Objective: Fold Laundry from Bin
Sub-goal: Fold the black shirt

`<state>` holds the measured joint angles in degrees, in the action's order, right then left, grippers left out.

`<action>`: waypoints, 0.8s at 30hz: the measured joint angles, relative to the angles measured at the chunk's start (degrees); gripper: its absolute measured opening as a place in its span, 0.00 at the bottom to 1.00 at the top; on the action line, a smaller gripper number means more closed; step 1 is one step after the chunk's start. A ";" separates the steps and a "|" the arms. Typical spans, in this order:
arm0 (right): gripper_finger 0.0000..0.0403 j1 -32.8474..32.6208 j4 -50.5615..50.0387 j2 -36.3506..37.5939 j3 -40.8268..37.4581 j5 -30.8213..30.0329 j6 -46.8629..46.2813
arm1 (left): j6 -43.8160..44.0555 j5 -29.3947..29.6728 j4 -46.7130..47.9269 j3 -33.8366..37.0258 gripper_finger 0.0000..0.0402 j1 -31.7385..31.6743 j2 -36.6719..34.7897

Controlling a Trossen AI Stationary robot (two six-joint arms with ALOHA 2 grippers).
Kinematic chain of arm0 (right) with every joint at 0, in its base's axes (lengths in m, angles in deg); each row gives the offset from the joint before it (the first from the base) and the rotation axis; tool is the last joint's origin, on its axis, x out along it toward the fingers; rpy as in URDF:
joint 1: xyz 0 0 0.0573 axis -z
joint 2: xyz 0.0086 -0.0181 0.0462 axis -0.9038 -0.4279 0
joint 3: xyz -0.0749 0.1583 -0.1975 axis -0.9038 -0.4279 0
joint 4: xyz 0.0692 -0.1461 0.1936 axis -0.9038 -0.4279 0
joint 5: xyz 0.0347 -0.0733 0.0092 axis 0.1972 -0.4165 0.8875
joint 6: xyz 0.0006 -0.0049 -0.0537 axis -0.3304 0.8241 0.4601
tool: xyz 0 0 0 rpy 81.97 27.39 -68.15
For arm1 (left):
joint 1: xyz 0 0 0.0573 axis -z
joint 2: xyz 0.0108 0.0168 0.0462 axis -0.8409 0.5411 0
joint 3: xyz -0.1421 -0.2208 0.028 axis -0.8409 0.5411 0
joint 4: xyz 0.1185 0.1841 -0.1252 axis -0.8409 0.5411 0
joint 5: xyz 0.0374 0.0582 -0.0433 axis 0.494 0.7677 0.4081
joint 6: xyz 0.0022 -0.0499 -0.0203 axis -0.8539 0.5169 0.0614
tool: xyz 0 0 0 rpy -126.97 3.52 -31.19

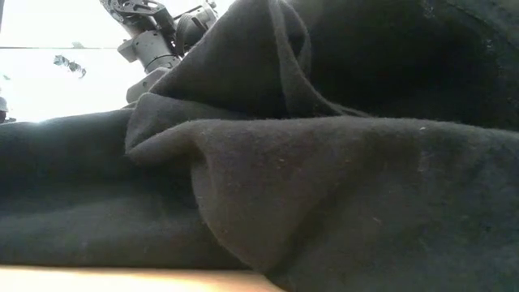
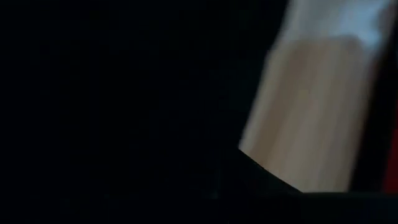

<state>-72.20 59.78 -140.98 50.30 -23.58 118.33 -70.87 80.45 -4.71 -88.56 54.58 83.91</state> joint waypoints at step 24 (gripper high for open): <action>0.08 15.62 -16.51 10.10 4.20 12.98 -39.33 | -0.56 -0.02 -2.74 0.00 0.26 0.00 0.00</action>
<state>-56.58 43.27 -130.88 54.50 -10.60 79.01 -71.42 80.43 -7.46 -88.56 54.58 83.91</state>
